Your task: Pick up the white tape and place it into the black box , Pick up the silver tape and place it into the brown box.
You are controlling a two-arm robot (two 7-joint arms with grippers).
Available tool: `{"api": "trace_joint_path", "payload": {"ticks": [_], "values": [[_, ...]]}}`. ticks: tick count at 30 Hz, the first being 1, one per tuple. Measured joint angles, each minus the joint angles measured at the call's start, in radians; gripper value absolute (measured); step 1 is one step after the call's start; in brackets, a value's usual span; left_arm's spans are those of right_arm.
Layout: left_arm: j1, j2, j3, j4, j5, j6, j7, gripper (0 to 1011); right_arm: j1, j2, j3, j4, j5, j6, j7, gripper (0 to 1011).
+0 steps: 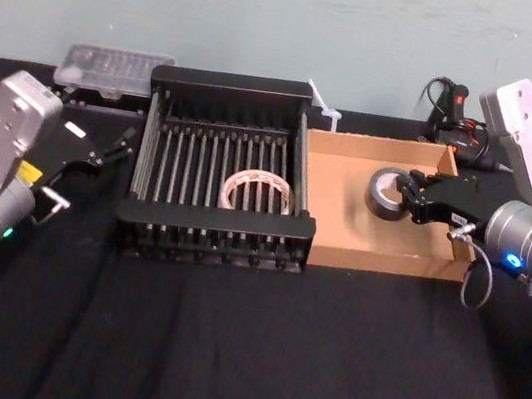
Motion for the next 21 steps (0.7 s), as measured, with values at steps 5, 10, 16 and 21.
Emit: {"api": "trace_joint_path", "payload": {"ticks": [5, 10, 16, 21], "values": [[0.000, 0.000, 0.000, 0.000, 0.000, 0.000, 0.000, 1001, 0.004, -0.005, 0.003, 0.010, -0.005, -0.001, -0.001, 171], [0.000, 0.000, 0.000, 0.000, 0.000, 0.000, 0.000, 1001, 0.003, -0.004, 0.003, 0.007, -0.004, -0.001, -0.001, 171], [0.000, 0.000, 0.000, 0.000, 0.000, 0.000, 0.000, 1001, 0.002, -0.002, 0.002, 0.004, -0.003, -0.001, -0.001, 171], [0.000, 0.000, 0.000, 0.000, 0.000, 0.000, 0.000, 1001, 0.001, -0.001, 0.001, 0.002, -0.002, -0.001, -0.001, 215]]}}
